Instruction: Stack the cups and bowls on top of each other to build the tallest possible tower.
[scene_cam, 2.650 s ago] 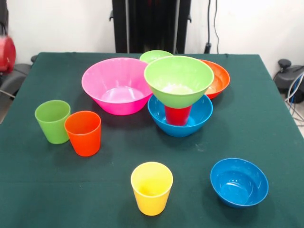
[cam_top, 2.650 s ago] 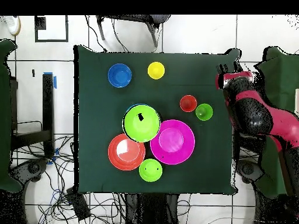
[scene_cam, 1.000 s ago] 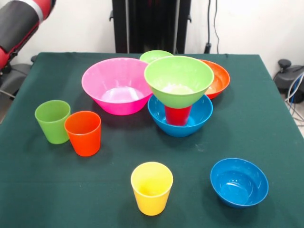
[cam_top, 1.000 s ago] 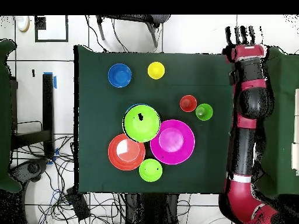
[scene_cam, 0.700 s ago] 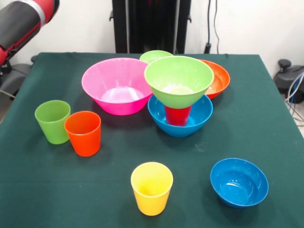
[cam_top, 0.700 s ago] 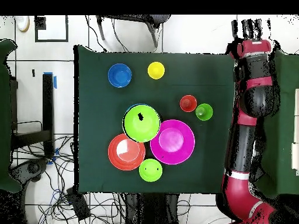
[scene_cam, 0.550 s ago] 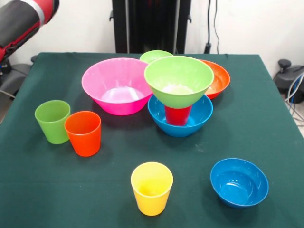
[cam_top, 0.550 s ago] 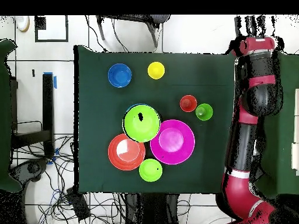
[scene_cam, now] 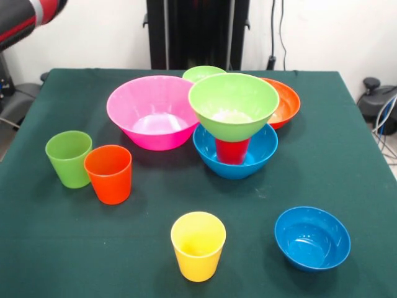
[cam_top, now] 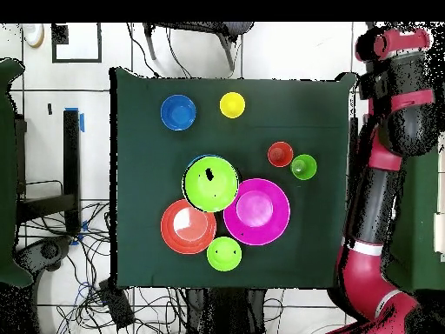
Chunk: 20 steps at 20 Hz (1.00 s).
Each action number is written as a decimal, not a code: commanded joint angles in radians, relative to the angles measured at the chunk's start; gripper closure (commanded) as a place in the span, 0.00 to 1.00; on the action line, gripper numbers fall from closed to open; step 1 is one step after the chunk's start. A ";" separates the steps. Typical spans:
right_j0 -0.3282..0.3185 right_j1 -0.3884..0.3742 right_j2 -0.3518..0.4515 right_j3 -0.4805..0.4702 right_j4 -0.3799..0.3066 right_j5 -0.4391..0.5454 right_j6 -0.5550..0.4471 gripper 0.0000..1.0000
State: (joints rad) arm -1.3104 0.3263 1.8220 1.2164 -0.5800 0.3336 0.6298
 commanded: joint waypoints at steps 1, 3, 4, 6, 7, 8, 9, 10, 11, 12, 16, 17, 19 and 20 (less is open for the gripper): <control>0.109 -0.118 -0.053 -0.323 0.094 0.190 -0.238 0.00; 0.144 -0.154 -0.053 -0.404 0.129 0.233 -0.250 0.00; 0.162 -0.170 -0.053 -0.449 0.148 0.257 -0.258 0.00; 0.201 -0.205 -0.058 -0.544 0.184 0.308 -0.272 0.00; 0.222 -0.222 -0.060 -0.593 0.200 0.334 -0.276 0.00; 0.239 -0.238 -0.064 -0.638 0.213 0.361 -0.279 0.00; 0.256 -0.254 -0.067 -0.684 0.226 0.387 -0.282 0.00; 0.270 -0.269 -0.068 -0.722 0.232 0.411 -0.280 0.00; 0.284 -0.283 -0.069 -0.761 0.238 0.434 -0.278 0.00; 0.296 -0.294 -0.065 -0.797 0.238 0.458 -0.276 0.00; 0.318 -0.333 -0.019 -0.891 0.187 0.534 -0.247 0.00; 0.319 -0.339 0.003 -0.908 0.162 0.551 -0.239 0.00; 0.318 -0.356 0.048 -0.934 0.111 0.582 -0.218 0.00; 0.320 -0.361 0.079 -0.948 0.078 0.597 -0.212 0.00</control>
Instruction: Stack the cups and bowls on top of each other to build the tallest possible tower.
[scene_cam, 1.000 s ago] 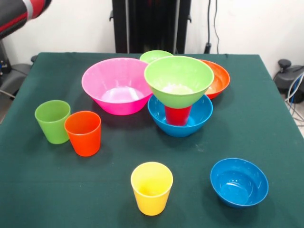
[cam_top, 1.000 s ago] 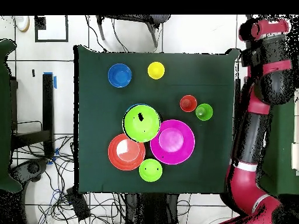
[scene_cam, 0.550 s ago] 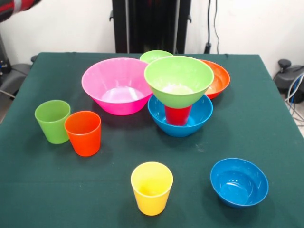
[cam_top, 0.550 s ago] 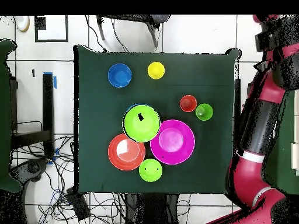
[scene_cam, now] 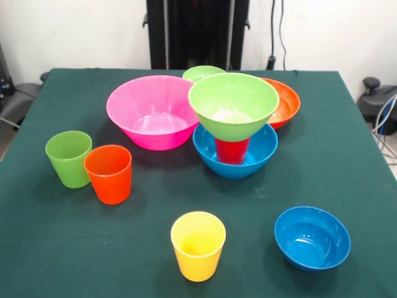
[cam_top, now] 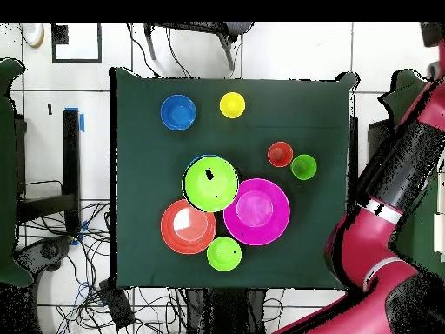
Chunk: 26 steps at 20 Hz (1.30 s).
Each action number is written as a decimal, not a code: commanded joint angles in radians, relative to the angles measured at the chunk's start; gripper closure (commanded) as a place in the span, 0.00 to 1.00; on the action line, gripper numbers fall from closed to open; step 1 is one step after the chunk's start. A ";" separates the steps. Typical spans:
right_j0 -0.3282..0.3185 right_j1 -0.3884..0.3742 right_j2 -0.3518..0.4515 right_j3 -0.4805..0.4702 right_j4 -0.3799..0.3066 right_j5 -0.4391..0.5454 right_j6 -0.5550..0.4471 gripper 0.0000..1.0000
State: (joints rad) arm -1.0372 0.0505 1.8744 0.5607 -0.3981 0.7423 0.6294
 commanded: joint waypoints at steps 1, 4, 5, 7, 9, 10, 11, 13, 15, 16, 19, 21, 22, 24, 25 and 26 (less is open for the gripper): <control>0.046 -0.089 0.062 -0.307 -0.141 0.206 -0.206 0.00; 0.046 -0.102 0.192 -0.356 -0.271 0.263 -0.196 0.00; 0.046 -0.104 0.252 -0.377 -0.328 0.287 -0.199 0.00; 0.048 -0.110 0.383 -0.424 -0.450 0.332 -0.213 0.00; 0.053 -0.118 0.534 -0.478 -0.588 0.375 -0.241 0.00; 0.055 -0.123 0.616 -0.509 -0.663 0.394 -0.261 0.00; 0.057 -0.128 0.724 -0.550 -0.757 0.414 -0.294 0.00; 0.060 -0.142 0.907 -0.623 -0.917 0.432 -0.353 0.00; 0.054 -0.156 1.131 -0.713 -1.107 0.431 -0.440 0.00; 0.049 -0.170 1.184 -0.746 -1.153 0.428 -0.462 0.00; 0.044 -0.198 1.186 -0.772 -1.157 0.433 -0.458 0.00; 0.042 -0.209 1.187 -0.776 -1.162 0.434 -0.451 0.00; 0.041 -0.215 1.187 -0.777 -1.164 0.435 -0.447 0.00; 0.036 -0.226 1.188 -0.780 -1.169 0.439 -0.439 0.00; 0.035 -0.231 1.189 -0.781 -1.171 0.440 -0.435 0.00; 0.034 -0.235 1.189 -0.783 -1.173 0.441 -0.432 0.00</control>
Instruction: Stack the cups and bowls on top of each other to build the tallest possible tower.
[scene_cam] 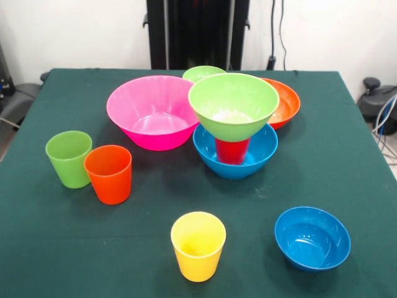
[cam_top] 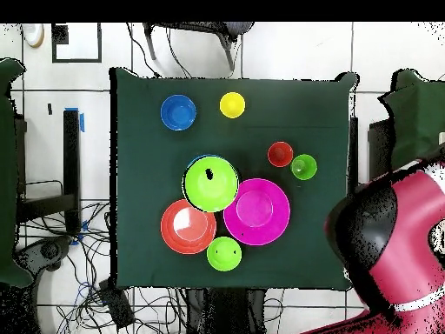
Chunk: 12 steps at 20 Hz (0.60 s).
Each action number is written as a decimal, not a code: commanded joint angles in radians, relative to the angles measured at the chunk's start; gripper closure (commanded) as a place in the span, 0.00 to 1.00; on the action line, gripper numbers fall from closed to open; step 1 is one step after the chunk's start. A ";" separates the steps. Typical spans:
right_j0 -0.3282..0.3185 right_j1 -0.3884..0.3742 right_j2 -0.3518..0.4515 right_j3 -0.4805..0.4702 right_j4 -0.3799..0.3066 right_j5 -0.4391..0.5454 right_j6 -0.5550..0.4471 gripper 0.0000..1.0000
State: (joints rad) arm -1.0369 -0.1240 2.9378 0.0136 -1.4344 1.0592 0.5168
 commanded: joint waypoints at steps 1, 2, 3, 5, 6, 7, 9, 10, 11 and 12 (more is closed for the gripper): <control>0.032 -0.064 0.126 -0.236 -0.138 0.125 -0.316 0.00; 0.032 -0.068 0.126 -0.237 -0.140 0.124 -0.313 0.00; 0.031 -0.072 0.127 -0.238 -0.141 0.125 -0.310 0.00; 0.030 -0.079 0.128 -0.239 -0.145 0.125 -0.304 0.00; 0.030 -0.082 0.128 -0.240 -0.146 0.125 -0.301 0.00; 0.029 -0.086 0.128 -0.240 -0.148 0.126 -0.298 0.00; 0.030 -0.091 0.129 -0.241 -0.150 0.125 -0.293 0.00; 0.030 -0.093 0.129 -0.242 -0.152 0.124 -0.291 0.00; 0.031 -0.096 0.129 -0.242 -0.154 0.123 -0.289 0.00; 0.033 -0.098 0.130 -0.242 -0.155 0.121 -0.286 0.00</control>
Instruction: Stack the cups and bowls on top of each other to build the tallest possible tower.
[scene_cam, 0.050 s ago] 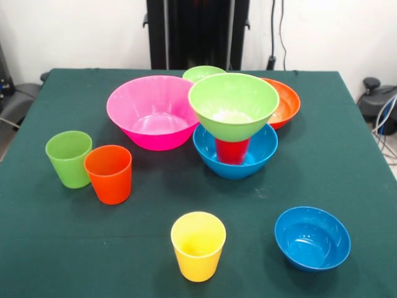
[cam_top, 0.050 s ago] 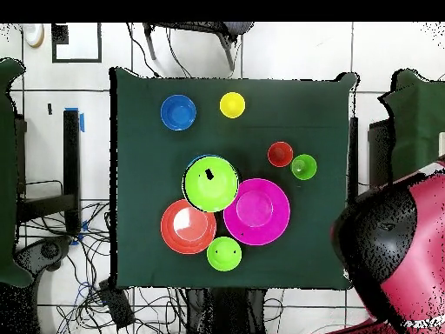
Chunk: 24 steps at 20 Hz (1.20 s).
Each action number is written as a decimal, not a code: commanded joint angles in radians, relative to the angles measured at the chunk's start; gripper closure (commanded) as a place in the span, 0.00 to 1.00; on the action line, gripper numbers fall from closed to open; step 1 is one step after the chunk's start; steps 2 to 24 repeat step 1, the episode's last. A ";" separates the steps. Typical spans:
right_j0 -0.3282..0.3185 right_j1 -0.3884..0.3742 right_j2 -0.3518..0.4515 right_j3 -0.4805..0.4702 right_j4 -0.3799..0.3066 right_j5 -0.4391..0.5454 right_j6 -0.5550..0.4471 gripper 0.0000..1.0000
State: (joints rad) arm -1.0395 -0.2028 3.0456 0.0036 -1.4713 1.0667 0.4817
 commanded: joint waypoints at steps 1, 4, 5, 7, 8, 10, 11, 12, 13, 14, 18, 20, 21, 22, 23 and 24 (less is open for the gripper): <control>0.038 -0.021 0.022 -0.232 -0.119 0.112 -0.249 0.00; 0.038 -0.021 0.022 -0.232 -0.119 0.112 -0.249 0.00; 0.038 -0.021 0.022 -0.232 -0.119 0.112 -0.249 0.00; 0.038 -0.021 0.022 -0.232 -0.119 0.112 -0.249 0.00; 0.038 -0.021 0.022 -0.232 -0.119 0.112 -0.249 0.00; 0.038 -0.021 0.022 -0.232 -0.119 0.112 -0.249 0.00; 0.038 -0.021 0.022 -0.232 -0.119 0.112 -0.249 0.00; 0.038 -0.021 0.022 -0.232 -0.119 0.112 -0.249 0.00; 0.038 -0.021 0.022 -0.232 -0.119 0.112 -0.249 0.00; 0.038 -0.021 0.022 -0.232 -0.119 0.112 -0.249 0.00; 0.038 -0.021 0.022 -0.232 -0.119 0.112 -0.249 0.00; 0.038 -0.021 0.022 -0.232 -0.119 0.112 -0.249 0.00; 0.038 -0.021 0.022 -0.232 -0.119 0.112 -0.249 0.00; 0.038 -0.021 0.022 -0.232 -0.119 0.112 -0.249 0.00; 0.038 -0.021 0.022 -0.232 -0.119 0.112 -0.249 0.00; 0.038 -0.021 0.022 -0.232 -0.119 0.112 -0.249 0.00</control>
